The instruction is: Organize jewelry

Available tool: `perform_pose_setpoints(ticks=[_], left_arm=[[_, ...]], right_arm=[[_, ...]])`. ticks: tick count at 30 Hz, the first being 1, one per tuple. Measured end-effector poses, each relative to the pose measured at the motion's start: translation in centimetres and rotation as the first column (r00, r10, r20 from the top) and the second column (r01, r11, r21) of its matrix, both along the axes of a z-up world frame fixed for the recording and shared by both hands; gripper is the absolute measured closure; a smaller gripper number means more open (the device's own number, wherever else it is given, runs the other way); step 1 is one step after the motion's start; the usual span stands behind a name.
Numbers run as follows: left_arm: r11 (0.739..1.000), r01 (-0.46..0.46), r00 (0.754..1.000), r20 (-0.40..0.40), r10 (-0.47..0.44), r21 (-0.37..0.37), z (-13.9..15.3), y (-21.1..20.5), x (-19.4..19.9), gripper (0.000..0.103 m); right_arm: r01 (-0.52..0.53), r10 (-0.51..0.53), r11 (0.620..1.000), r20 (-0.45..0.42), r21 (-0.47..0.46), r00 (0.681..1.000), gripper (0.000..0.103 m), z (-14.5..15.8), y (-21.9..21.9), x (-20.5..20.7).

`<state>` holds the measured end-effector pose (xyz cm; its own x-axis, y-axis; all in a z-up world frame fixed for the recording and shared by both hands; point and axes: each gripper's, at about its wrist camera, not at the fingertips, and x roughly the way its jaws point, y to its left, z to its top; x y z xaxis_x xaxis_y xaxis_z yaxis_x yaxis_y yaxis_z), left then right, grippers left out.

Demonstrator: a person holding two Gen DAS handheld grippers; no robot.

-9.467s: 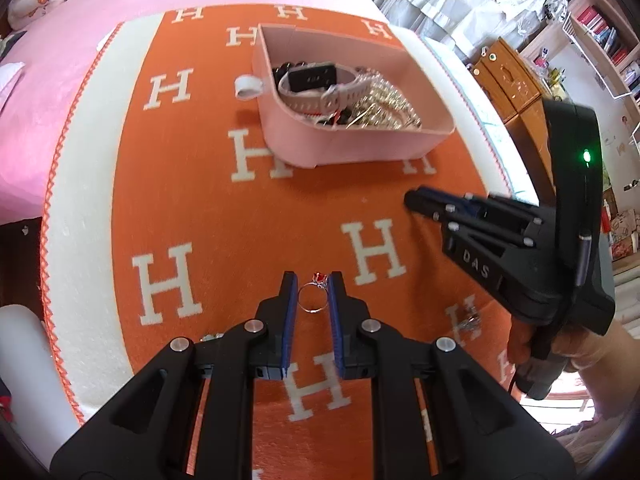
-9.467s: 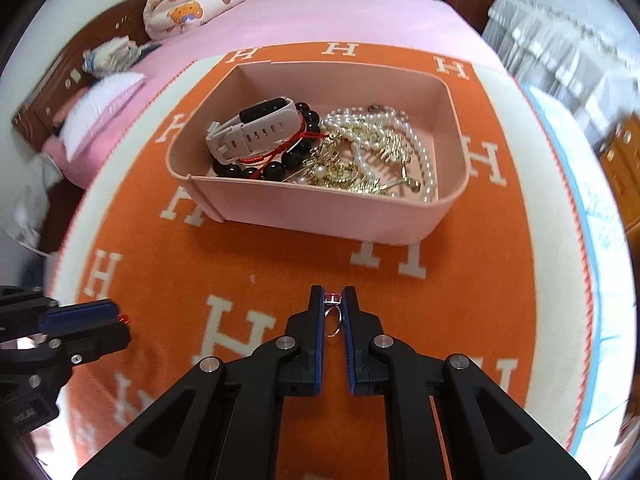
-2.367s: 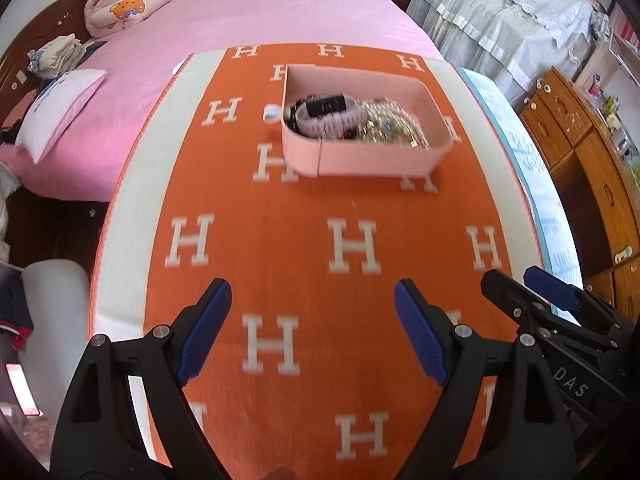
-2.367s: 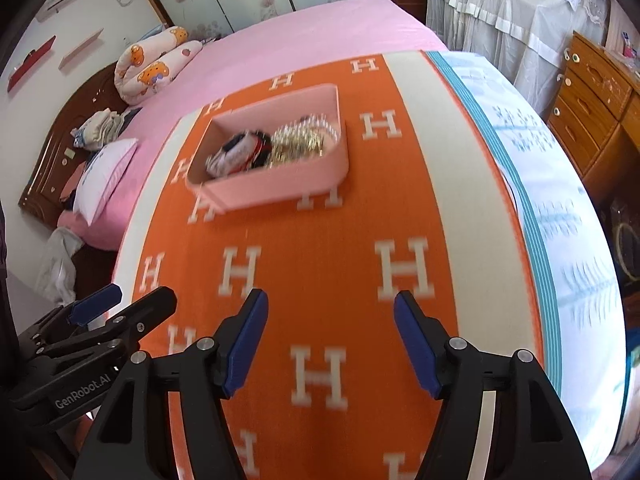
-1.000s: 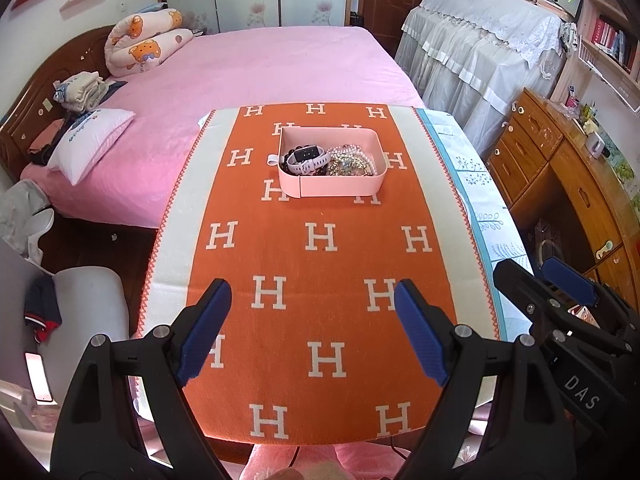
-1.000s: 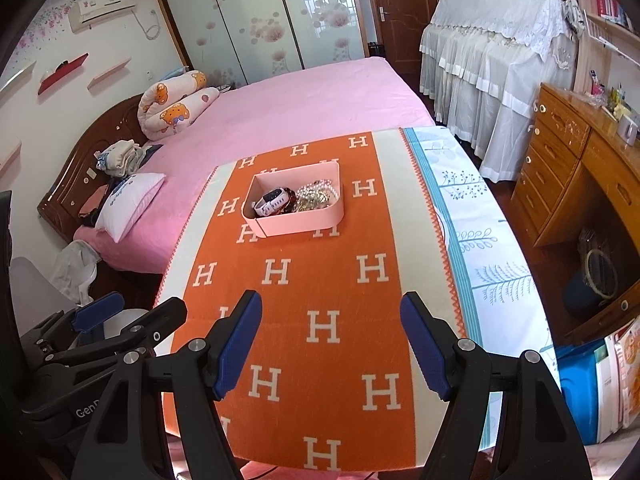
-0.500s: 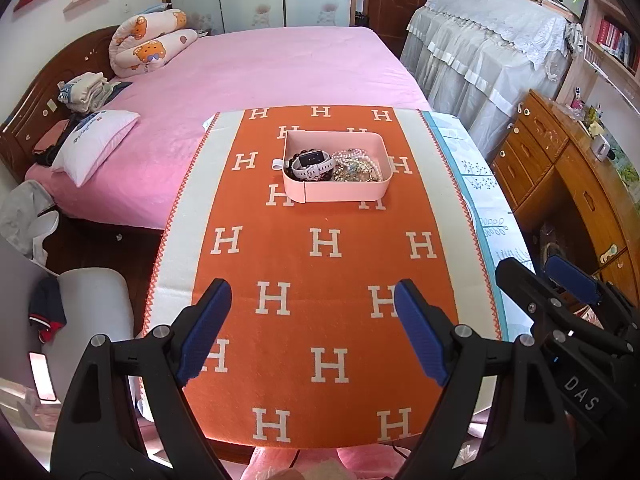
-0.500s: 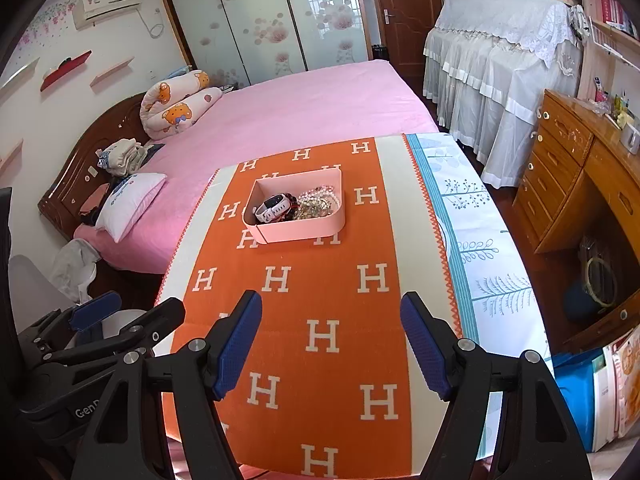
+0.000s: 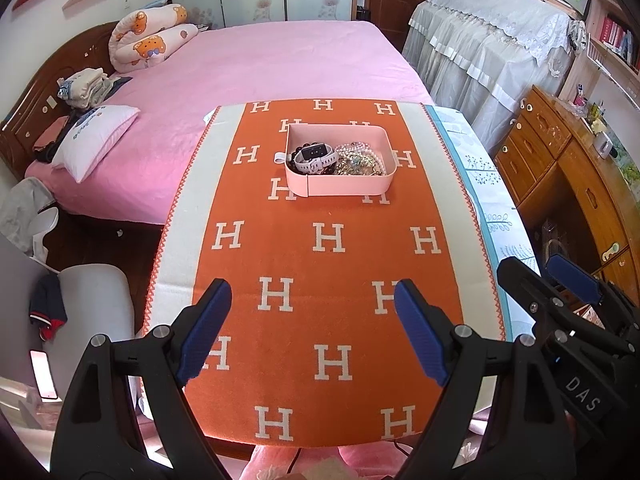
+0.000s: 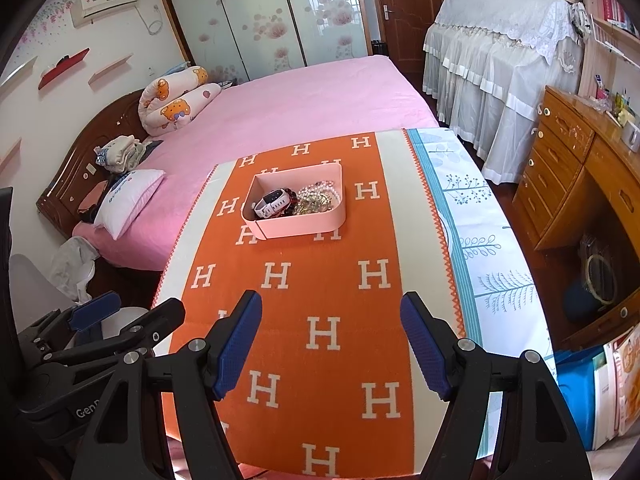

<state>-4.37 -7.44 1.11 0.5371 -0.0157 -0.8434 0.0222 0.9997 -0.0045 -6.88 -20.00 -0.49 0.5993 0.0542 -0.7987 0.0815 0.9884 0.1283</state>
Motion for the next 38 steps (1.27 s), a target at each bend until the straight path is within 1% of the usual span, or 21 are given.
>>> perform_pose_setpoints(ticks=[11,38], left_arm=[[1.0,-0.01,1.0,-0.016,0.01,0.01,-0.8,0.3,0.2,0.021],[1.0,-0.015,1.0,-0.023,0.015,0.014,-0.9,0.6,0.4,0.021]], right_arm=[[-0.009,0.009,1.0,-0.015,0.007,1.0,0.03,-1.4,0.2,0.4],[-0.008,0.008,1.0,-0.019,0.009,1.0,0.03,-1.5,0.3,0.6]])
